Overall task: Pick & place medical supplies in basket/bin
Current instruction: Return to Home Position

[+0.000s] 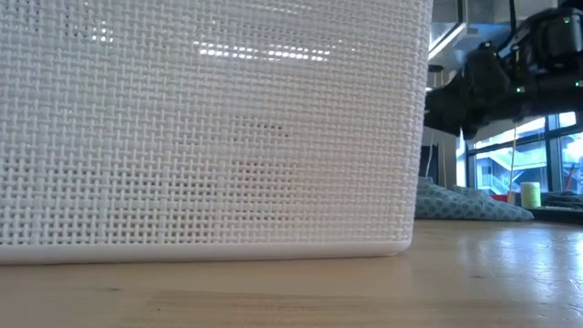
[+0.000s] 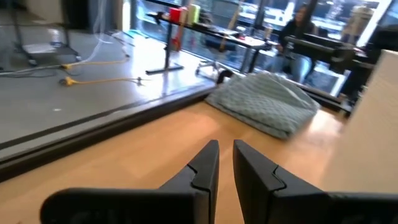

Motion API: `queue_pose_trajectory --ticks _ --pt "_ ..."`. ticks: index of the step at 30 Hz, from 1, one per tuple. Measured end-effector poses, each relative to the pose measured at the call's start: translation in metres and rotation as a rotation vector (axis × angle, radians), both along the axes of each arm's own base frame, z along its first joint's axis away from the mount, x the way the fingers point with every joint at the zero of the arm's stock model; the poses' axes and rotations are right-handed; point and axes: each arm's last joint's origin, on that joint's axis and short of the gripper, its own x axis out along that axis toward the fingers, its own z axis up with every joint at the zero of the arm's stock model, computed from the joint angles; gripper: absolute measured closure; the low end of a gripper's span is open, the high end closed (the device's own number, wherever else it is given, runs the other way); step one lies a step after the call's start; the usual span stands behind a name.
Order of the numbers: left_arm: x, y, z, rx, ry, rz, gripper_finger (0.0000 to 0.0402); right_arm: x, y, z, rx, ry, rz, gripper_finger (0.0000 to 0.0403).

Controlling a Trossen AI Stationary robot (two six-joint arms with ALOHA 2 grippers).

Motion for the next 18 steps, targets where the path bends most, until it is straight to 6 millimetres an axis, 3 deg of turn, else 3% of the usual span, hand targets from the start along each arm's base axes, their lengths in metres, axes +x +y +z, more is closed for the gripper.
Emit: queue_pose_trajectory --ticks 18 --pt "0.003 -0.006 0.000 -0.004 -0.001 -0.072 0.0361 -0.015 0.002 0.010 -0.058 -0.007 -0.003 0.0100"
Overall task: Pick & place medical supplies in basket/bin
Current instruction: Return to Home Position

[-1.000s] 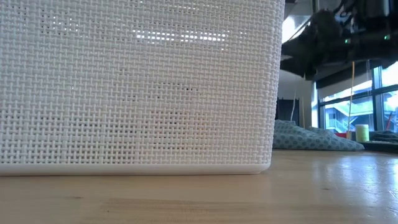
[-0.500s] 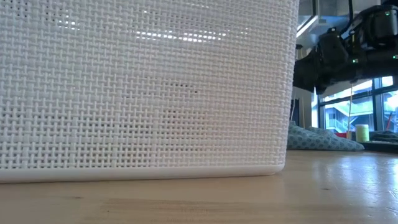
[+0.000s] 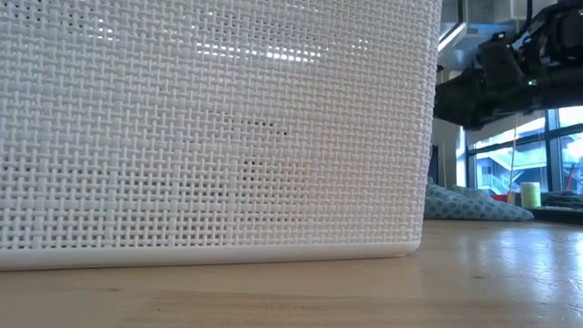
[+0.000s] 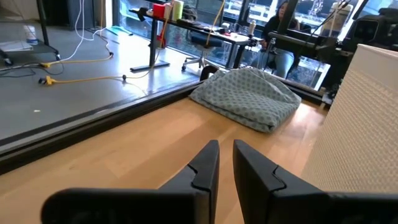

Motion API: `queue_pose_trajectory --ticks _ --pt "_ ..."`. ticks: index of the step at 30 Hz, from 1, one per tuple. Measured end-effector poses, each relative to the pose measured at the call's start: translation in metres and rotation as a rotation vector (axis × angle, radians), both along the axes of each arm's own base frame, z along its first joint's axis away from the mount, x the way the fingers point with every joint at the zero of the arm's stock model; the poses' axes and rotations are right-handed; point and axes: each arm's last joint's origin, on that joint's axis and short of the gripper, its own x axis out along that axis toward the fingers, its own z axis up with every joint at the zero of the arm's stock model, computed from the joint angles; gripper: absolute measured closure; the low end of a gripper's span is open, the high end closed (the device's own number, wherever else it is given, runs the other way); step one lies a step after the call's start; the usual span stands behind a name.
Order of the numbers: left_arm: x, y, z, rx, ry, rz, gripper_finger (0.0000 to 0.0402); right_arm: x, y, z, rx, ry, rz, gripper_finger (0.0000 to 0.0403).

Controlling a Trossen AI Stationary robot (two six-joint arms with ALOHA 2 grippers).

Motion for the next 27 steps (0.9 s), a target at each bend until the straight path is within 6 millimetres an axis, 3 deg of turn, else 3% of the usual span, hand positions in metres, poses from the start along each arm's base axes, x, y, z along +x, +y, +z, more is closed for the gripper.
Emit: queue_pose_trajectory --ticks 27 --pt "0.000 0.000 0.000 0.000 0.001 0.003 0.0358 -0.038 0.007 0.005 0.054 -0.083 0.011 0.0100"
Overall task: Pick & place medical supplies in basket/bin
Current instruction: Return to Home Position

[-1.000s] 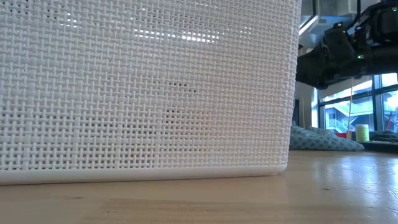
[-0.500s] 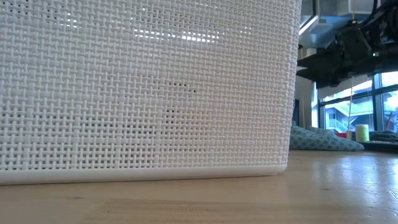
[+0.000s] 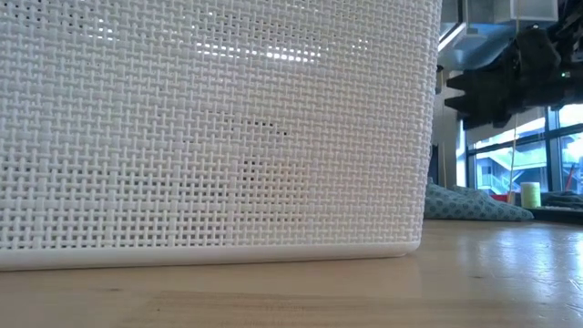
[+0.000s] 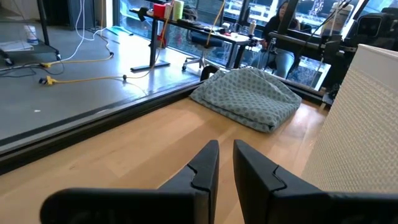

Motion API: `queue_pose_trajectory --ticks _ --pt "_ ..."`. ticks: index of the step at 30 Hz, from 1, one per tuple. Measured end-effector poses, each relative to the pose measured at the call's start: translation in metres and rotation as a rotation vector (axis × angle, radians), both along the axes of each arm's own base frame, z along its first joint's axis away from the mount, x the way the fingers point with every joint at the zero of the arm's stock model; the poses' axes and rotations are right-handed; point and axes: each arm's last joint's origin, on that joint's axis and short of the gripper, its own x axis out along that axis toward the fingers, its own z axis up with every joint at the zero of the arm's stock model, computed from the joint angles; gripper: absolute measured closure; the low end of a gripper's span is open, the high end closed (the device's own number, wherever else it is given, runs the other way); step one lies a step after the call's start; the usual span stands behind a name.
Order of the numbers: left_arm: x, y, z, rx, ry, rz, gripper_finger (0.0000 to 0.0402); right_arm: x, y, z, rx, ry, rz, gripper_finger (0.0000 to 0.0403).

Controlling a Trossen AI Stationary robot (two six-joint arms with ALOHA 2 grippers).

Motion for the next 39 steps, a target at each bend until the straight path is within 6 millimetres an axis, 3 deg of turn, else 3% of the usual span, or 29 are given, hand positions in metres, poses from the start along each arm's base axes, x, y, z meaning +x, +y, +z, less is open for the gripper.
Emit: queue_pose_trajectory --ticks 39 --pt "0.0000 0.0000 0.0002 0.001 -0.002 0.000 0.0363 -0.0001 0.0001 -0.0005 0.000 0.018 0.002 0.0100"
